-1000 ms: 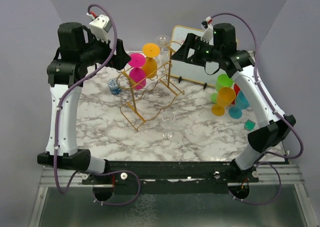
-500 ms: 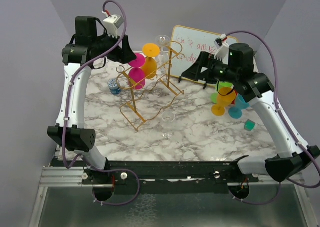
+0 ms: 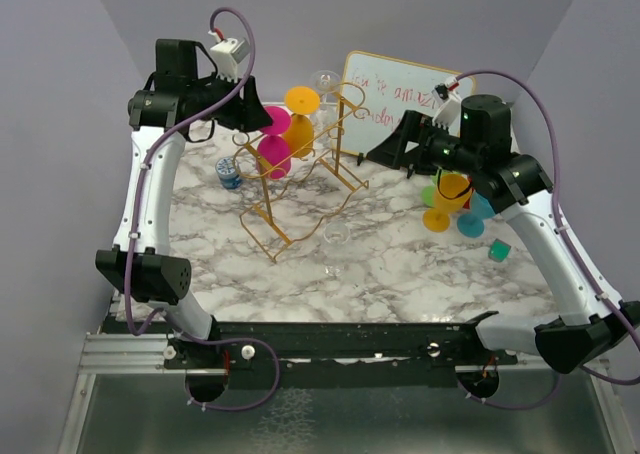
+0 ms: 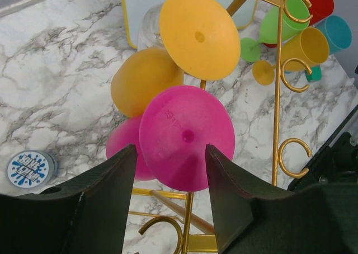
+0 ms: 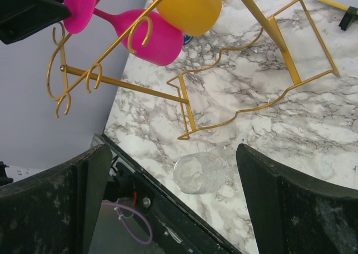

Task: Take the wine glass off the wine glass rack
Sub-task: Pick up the wine glass from the wine rack.

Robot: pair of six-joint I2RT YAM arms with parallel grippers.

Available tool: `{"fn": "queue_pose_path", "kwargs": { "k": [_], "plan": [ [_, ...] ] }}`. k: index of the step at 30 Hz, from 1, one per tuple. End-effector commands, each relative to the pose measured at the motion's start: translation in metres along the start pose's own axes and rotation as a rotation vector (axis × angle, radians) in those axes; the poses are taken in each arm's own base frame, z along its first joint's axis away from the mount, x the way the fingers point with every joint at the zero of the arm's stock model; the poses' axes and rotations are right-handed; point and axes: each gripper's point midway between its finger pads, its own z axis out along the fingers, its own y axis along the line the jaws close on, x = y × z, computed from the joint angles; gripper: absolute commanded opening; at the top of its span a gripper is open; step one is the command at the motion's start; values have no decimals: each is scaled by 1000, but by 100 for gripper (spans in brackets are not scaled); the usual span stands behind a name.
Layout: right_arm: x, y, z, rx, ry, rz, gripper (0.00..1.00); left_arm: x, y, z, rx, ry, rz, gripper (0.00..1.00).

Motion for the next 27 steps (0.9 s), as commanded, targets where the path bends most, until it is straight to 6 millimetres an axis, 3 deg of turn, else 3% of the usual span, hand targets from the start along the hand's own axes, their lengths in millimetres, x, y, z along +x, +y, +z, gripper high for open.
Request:
{"fn": "queue_pose_path", "kwargs": {
  "k": [1,6,13,20,27],
  "plan": [
    [-2,-1,3,1,-12,7,100,6,-13,-2,59,16,-35,53],
    [-1,-4,5,8,-8,9,100,4,-9,-4,29,9,-19,35],
    [3,-5,8,2,6,18,100,4,-6,-6,3,8,-20,24],
    [6,-5,9,-3,13,25,100,3,-1,-3,-12,9,-17,0],
    [9,-7,10,-1,21,30,100,5,1,0,-11,16,-15,0]
  ]
}}
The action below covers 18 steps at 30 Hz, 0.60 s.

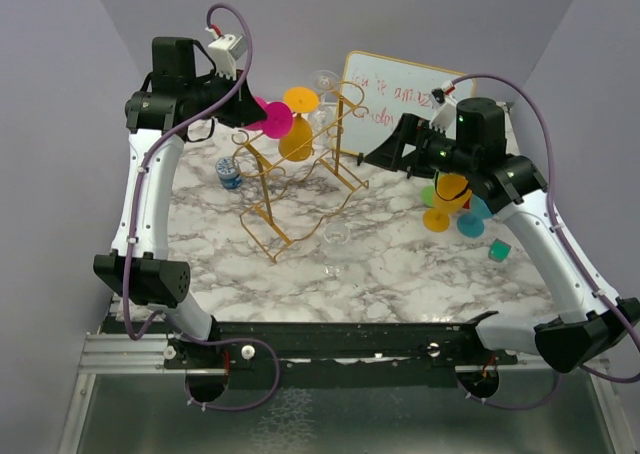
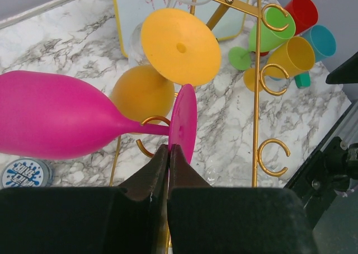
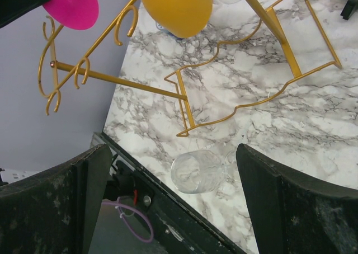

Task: Take the wine glass off the wine glass rack
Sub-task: Pick up the wine glass from the wine rack.

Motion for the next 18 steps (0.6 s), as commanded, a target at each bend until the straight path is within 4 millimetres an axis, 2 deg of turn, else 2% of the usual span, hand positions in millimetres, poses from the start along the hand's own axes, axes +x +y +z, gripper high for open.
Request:
{"fn": "queue_pose_path", "kwargs": {
  "k": [1,5,10,14,15,18],
  "plan": [
    [2,0,4,-12,5,6,100,10,10,3,-34,38,-10,0],
    [3,0,4,-16,9,8,100,-5,13,-4,-44,-18,-4,0],
    [4,-1,4,-13,9,10,100,-33,6,-18,18,-114,-23,0],
    [5,-2,4,-12,13,12,100,-40,4,-20,52,-129,-38,0],
    [6,-2,4,-11,15,14,100,-40,11,-24,43,-137,-48,0],
    [5,-2,4,-9,13,10,100,-40,15,-26,33,-147,-54,0]
  ]
}}
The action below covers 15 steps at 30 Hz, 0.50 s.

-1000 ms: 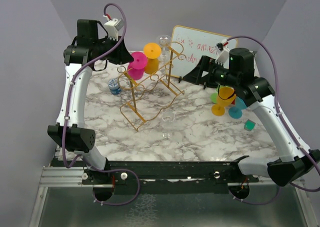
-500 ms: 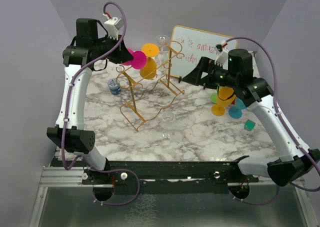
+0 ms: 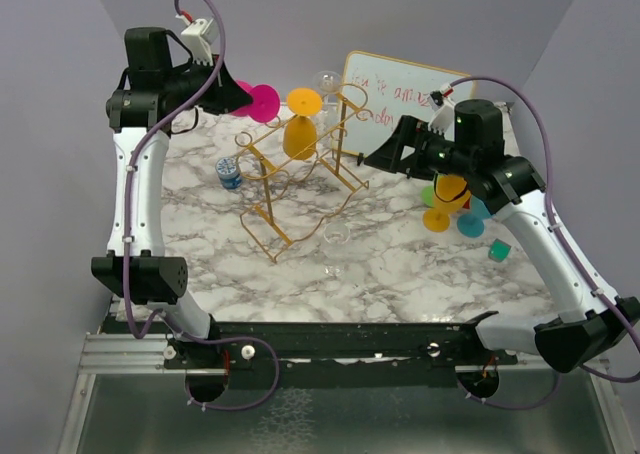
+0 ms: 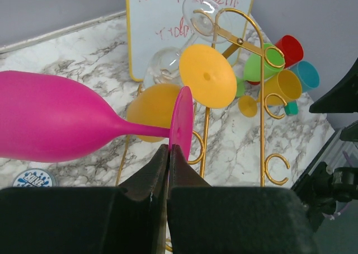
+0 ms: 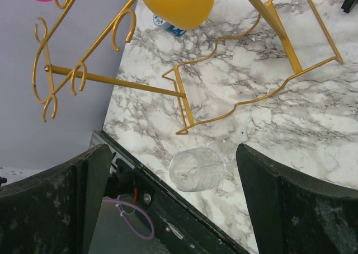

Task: Take the wine glass off the wine glass rack
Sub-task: Pick up the wine glass from the wine rack, then place the wine glass at the center of the board.

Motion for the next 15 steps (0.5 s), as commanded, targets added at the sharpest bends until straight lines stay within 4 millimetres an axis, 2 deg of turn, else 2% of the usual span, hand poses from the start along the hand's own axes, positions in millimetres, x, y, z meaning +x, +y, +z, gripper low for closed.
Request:
{"fn": "queue_pose_path", "kwargs": {
  "k": [1,7,15],
  "plan": [
    [0,2,1,-17,-1,-3,100,-12,1,-5,24,-45,-4,0],
    [1,2,3,-21,4,3,100,-23,-6,-16,23,-92,34,0],
    [0,7,2,-51,0,-12,100,-58,-27,-43,-23,-254,118,0]
  ]
}}
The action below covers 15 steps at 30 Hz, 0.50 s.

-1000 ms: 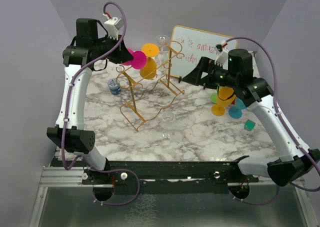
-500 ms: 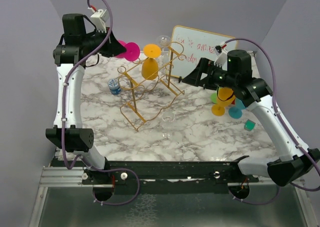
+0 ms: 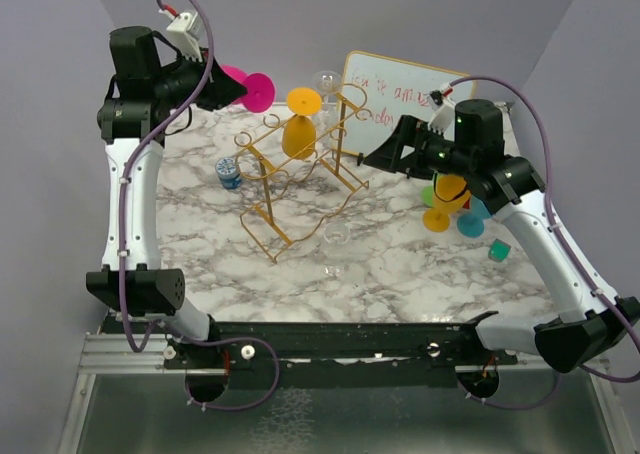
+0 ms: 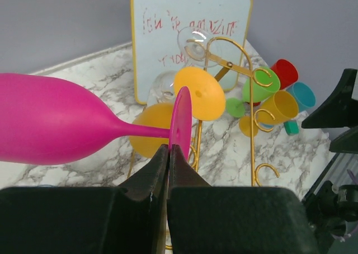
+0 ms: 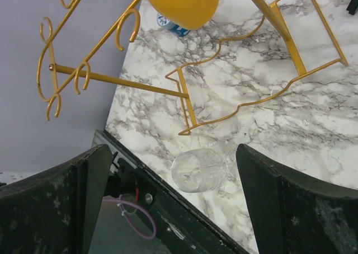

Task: Take the wine glass off the wine glass rack
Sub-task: Place the wine glass at the center of the board.

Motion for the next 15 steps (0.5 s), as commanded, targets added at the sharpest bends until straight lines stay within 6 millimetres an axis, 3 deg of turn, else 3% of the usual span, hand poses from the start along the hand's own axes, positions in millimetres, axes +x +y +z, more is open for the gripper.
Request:
{"fn": "queue_pose_path", "kwargs": {
  "k": [1,10,15],
  "plan": [
    [-1,7,1,-50,-5,-16,100,-44,-30,-30,-9,-175,106,0],
    [-11,38,-17,-223,-125,-123,100,-65,-100,-70,167,-339,150,0],
    [-17,49,-30,-284,-211,-166,100,-65,-138,-87,280,-378,168,0]
  ]
}}
